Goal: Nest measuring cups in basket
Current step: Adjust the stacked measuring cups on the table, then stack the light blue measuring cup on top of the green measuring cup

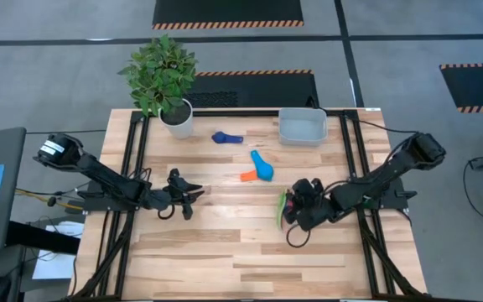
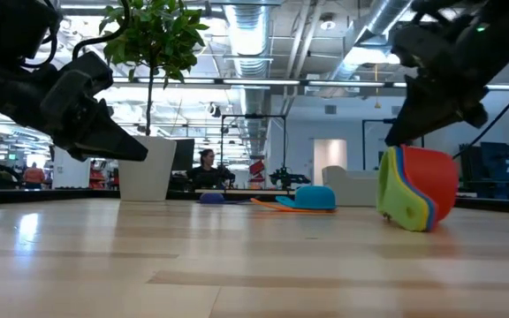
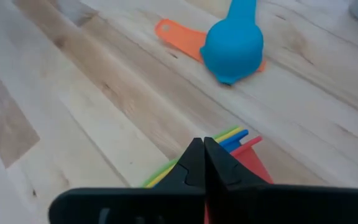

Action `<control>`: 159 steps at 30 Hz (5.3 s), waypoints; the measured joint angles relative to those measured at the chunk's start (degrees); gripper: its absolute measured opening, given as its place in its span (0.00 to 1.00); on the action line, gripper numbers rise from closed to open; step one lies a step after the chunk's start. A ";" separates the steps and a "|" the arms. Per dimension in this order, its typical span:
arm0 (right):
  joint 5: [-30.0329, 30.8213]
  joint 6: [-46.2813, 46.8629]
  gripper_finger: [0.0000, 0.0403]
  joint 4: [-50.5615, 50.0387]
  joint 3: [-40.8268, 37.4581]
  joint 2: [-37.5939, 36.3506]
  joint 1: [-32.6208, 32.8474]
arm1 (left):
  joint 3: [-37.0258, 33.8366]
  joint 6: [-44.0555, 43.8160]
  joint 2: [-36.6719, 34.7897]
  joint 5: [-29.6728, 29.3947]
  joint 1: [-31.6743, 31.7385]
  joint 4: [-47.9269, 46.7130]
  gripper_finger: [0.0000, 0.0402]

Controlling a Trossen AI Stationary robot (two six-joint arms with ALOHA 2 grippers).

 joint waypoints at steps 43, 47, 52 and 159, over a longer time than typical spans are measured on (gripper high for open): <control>-2.57 19.81 0.02 -17.17 5.64 12.47 11.24 | 66.00 27.02 55.42 45.30 19.03 -5.89 0.00; -0.69 12.27 0.01 -10.98 5.66 13.74 8.46 | 66.03 27.09 53.12 45.18 18.62 -9.91 0.00; -0.37 2.13 0.02 -3.52 5.68 15.03 4.54 | 66.01 28.01 50.11 44.93 17.63 -15.62 0.00; -42.06 -48.14 0.50 -14.77 47.65 42.53 -49.97 | 20.48 28.30 20.93 28.91 46.82 -4.05 0.19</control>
